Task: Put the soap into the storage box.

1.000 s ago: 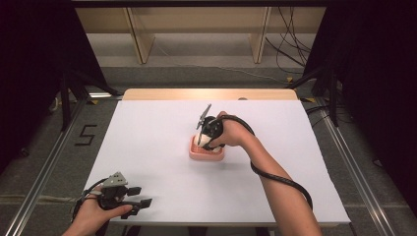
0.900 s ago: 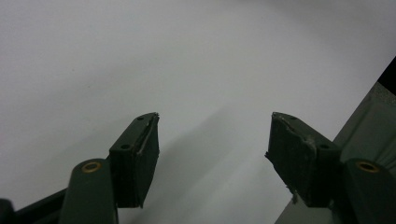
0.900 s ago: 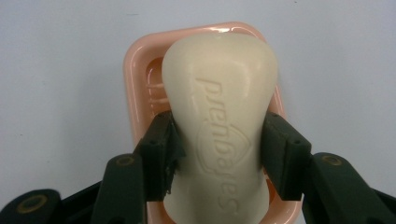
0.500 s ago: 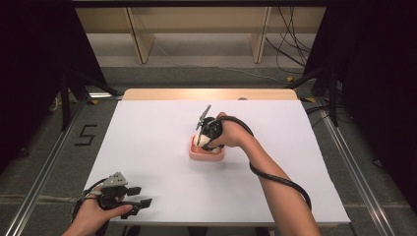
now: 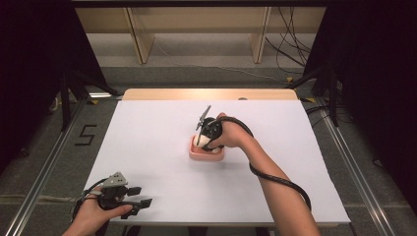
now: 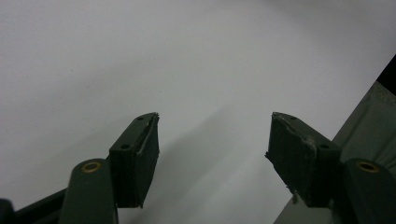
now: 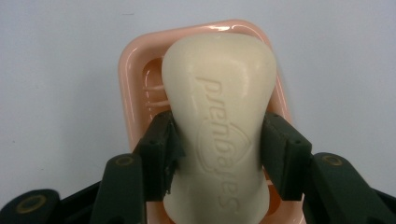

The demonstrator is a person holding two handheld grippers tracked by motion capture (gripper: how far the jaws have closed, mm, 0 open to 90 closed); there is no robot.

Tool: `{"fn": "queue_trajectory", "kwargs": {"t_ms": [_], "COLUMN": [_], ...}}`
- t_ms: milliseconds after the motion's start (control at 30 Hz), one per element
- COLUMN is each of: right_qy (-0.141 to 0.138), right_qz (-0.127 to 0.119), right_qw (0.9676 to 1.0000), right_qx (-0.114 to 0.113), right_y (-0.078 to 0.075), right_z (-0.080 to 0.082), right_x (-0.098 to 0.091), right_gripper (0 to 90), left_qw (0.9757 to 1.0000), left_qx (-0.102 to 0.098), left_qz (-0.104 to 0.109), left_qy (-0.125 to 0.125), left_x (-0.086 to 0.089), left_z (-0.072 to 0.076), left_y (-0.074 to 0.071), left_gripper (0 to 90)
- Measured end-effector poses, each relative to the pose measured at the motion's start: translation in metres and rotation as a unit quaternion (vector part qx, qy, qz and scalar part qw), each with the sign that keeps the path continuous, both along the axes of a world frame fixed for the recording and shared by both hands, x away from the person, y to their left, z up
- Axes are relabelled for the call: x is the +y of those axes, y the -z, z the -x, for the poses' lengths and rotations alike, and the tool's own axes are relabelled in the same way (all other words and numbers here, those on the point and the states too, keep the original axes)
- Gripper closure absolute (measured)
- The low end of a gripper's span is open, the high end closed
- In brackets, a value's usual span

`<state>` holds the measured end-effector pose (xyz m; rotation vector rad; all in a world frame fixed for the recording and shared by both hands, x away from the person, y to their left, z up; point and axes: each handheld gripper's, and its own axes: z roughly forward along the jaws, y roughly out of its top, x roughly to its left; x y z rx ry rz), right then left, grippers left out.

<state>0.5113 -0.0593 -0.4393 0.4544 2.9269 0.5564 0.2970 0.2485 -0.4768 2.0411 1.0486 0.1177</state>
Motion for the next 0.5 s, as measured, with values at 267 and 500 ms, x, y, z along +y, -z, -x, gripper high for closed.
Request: {"fn": "queue_trajectory", "kwargs": {"t_ms": [267, 500], "right_qy": [0.01, 0.024], "right_qz": [-0.018, -0.036], "right_qw": [0.9998, 0.999], "right_qx": [0.002, 0.007], "right_y": [0.0, -0.009], "right_z": [0.0, 0.001], "right_x": [-0.001, -0.004], "right_gripper": [49.8, 44.3], "left_qw": [1.0, 1.0], "left_qx": [0.0, 0.001], "left_qz": [-0.006, -0.001], "left_qy": [0.002, 0.001], "left_x": [0.0, 0.0], "left_z": [0.0, 0.0], "left_y": [0.0, 0.0], "left_gripper": [33.3, 33.3]}}
